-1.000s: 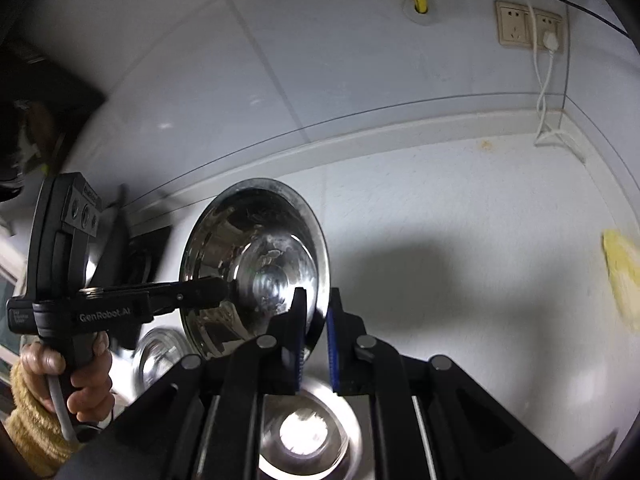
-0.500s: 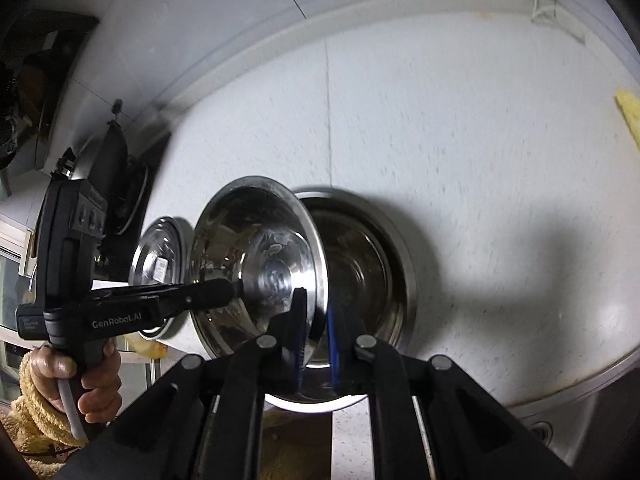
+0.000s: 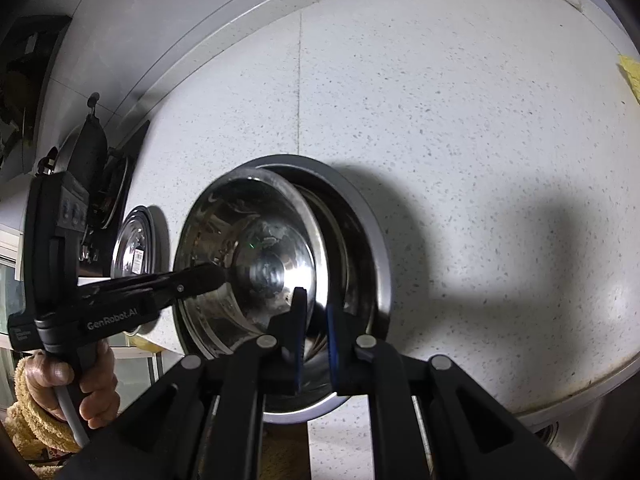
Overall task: Organize plates and bowls
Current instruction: 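Carry the small steel bowl onto the stack with both tools, then open both tools and release the small bowl on the stack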
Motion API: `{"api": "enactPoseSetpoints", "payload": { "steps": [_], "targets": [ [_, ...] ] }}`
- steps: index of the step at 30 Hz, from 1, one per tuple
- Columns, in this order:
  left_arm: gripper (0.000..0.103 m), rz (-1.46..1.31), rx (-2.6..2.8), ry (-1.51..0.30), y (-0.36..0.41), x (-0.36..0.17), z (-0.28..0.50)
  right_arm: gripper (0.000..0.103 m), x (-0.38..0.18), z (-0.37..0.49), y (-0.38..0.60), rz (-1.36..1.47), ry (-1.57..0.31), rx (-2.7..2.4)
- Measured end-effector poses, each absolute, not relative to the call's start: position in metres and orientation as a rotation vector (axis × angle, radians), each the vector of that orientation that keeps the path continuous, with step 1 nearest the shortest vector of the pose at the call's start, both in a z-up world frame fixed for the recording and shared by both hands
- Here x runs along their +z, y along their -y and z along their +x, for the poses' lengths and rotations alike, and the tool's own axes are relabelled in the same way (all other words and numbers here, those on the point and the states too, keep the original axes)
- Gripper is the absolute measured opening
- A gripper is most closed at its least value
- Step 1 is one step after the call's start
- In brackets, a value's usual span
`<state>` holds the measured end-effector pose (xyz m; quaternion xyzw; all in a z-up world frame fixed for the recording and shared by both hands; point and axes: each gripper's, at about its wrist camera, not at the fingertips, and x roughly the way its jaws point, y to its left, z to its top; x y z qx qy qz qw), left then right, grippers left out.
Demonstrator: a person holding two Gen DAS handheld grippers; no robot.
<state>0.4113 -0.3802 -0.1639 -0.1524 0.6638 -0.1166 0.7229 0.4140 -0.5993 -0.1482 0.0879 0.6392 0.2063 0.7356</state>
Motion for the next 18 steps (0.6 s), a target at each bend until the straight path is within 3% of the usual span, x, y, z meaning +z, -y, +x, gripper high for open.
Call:
{"api": "enactPoseSetpoints", "payload": {
  "steps": [4, 6, 10, 18],
  "targets": [
    [0.012, -0.324, -0.276, -1.454, 0.384, -0.163, 0.415, 0.012, -0.149, 0.417, 0.598, 0.174, -1.397, 0.424],
    [0.034, -0.326, -0.298, -1.438, 0.385, -0.161, 0.415, 0.012, -0.15, 0.418, 0.6, 0.175, -1.397, 0.418],
    [0.058, -0.278, -0.298, -1.385, 0.39, -0.15, 0.414, 0.012, -0.151, 0.417, 0.597, 0.164, -1.398, 0.432],
    [0.061, -0.323, -0.311, -1.321, 0.375, -0.133, 0.408, 0.012, -0.13, 0.414, 0.598, 0.125, -1.32, 0.424]
  ]
}}
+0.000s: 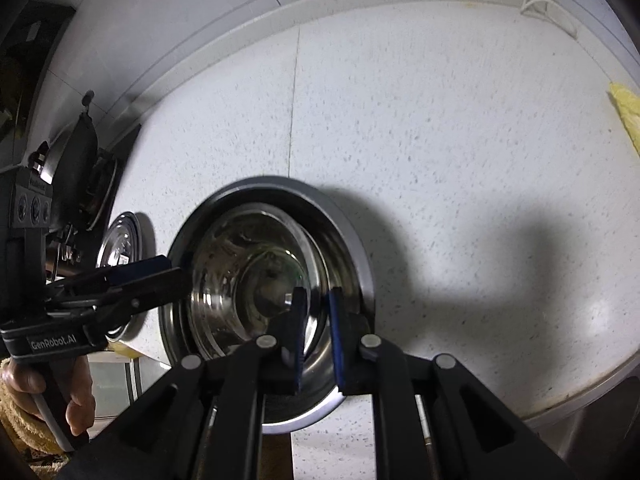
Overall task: Organize plates and bowls
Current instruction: 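Open both tools and release the small bowl on the stack, then grasp the rim of the whole dish stack with both tools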
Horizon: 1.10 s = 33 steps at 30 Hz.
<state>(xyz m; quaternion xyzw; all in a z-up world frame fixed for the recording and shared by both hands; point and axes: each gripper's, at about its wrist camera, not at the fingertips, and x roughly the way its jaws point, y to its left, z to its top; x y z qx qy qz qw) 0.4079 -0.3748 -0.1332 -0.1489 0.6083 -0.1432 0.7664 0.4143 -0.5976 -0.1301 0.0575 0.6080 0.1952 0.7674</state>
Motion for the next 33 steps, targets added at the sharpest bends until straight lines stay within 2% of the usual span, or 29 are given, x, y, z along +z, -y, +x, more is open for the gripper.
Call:
{"api": "enactPoseSetpoints", "payload": {
  "steps": [3, 7, 10, 17, 29, 31, 33],
  "targets": [
    [0.063, -0.357, -0.293, -1.291, 0.36, -0.128, 0.405, 0.012, -0.12, 0.41, 0.603, 0.111, -1.292, 0.419],
    [0.073, -0.405, -0.249, -1.284, 0.333, -0.132, 0.403, 0.025, -0.114, 0.407, 0.611, 0.1, -1.284, 0.402],
    [0.073, -0.452, -0.234, -1.304, 0.318, -0.143, 0.402, 0.026, -0.121, 0.407, 0.62, 0.116, -1.313, 0.397],
    [0.073, -0.544, -0.246, -1.374, 0.307, -0.168, 0.393, 0.03, -0.135, 0.403, 0.621, 0.152, -1.355, 0.431],
    [0.072, -0.606, -0.236, -1.393, 0.299, -0.181, 0.383, 0.03, -0.144, 0.406, 0.618, 0.128, -1.375, 0.429],
    [0.069, -0.597, -0.24, -1.392, 0.299, -0.181, 0.383, 0.029, -0.147, 0.406, 0.615, 0.112, -1.382, 0.429],
    [0.061, -0.598, -0.25, -1.399, 0.299, -0.183, 0.383, 0.029, -0.149, 0.406, 0.613, 0.099, -1.383, 0.434]
  ]
}}
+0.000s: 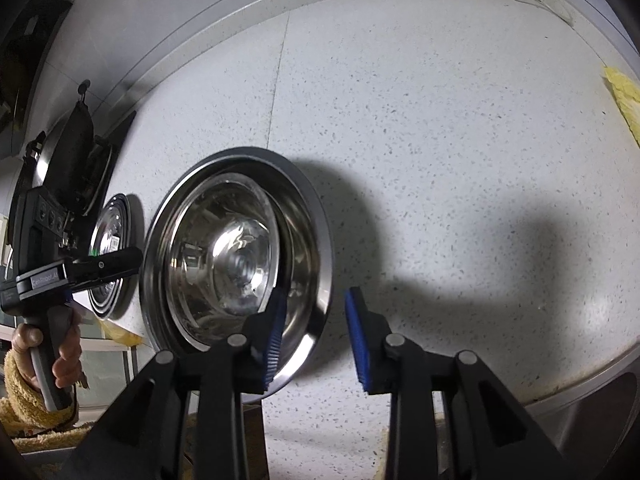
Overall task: Organize plates and bowls
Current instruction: 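Grasp the rim of the whole dish stack with both tools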
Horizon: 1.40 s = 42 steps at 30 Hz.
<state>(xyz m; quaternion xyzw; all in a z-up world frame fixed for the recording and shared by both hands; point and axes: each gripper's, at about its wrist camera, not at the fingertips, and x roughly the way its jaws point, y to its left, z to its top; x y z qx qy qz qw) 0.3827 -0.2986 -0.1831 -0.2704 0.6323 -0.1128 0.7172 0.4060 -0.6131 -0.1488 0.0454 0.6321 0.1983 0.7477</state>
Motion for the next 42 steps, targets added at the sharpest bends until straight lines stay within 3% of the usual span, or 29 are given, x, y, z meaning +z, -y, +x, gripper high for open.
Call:
{"api": "enactPoseSetpoints", "payload": {
  "steps": [13, 20, 42],
  "targets": [
    [0.031, -0.605, -0.299, -1.41, 0.301, -0.193, 0.382, 0.016, -0.16, 0.408, 0.617, 0.136, -1.39, 0.438],
    [0.006, -0.574, -0.361, -1.392, 0.313, -0.184, 0.387, 0.011, -0.161, 0.407, 0.615, 0.139, -1.387, 0.445],
    [0.005, -0.588, -0.351, -1.311, 0.286, -0.165, 0.382, 0.011, -0.139, 0.411, 0.585, 0.123, -1.342, 0.446]
  ]
}}
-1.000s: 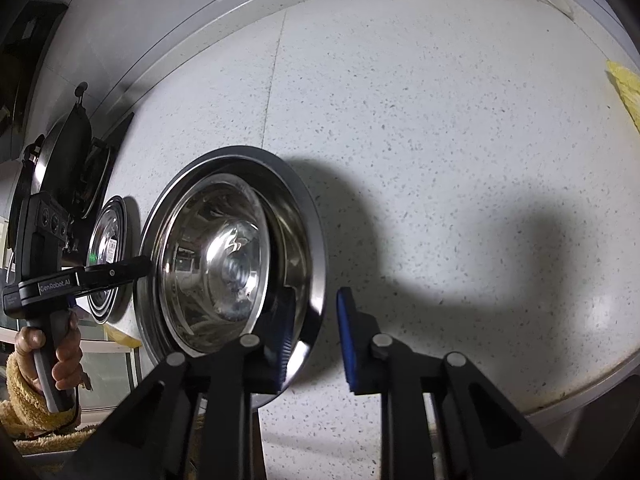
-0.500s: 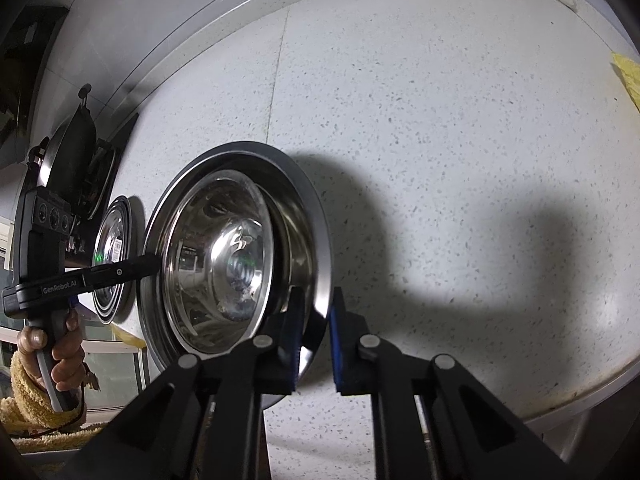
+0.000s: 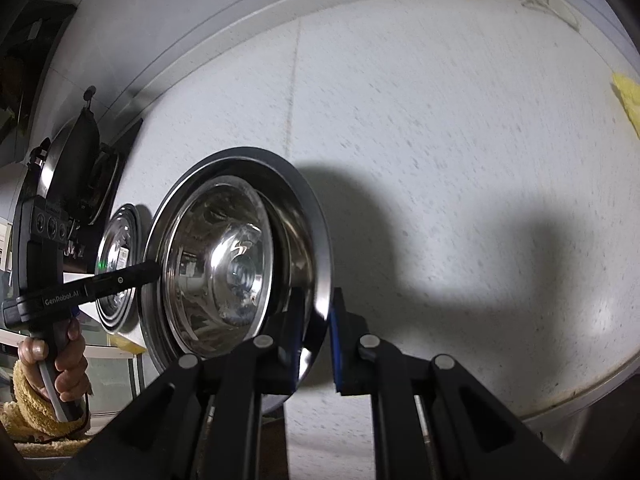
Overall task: Organize plates and bowls
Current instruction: 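Carry the dish stack beside the stove with both tools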
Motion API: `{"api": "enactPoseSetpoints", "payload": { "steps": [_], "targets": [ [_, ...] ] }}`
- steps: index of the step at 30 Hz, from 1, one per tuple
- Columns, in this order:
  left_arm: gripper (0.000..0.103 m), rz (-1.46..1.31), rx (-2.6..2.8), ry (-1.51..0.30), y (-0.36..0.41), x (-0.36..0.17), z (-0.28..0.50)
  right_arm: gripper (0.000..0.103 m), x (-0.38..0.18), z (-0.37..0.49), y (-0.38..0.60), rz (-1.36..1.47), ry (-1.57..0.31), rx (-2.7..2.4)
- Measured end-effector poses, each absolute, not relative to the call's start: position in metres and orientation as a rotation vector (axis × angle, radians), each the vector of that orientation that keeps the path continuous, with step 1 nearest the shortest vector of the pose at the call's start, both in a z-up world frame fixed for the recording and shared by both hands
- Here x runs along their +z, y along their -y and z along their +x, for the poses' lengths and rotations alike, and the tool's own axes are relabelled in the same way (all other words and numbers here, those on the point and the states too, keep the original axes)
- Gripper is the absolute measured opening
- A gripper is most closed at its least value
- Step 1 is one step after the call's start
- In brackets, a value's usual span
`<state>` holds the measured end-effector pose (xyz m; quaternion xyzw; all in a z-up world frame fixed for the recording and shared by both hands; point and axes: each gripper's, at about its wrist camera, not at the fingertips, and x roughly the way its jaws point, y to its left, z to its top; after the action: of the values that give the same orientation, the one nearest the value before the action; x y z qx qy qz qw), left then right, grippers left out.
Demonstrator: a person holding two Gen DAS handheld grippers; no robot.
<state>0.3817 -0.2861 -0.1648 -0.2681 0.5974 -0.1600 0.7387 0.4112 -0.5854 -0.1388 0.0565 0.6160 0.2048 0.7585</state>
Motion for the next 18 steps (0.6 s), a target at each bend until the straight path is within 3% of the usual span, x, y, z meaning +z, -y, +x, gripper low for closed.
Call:
{"api": "enactPoseSetpoints", "payload": {
  "steps": [11, 18],
  "targets": [
    [0.005, -0.621, -0.239, -1.193, 0.176, -0.125, 0.348, 0.011, -0.114, 0.417, 0.481, 0.064, -1.294, 0.61],
    [0.005, -0.62, -0.145, -1.186, 0.095, -0.127, 0.315, 0.011, -0.124, 0.408, 0.388, 0.031, -1.313, 0.701]
  ]
}}
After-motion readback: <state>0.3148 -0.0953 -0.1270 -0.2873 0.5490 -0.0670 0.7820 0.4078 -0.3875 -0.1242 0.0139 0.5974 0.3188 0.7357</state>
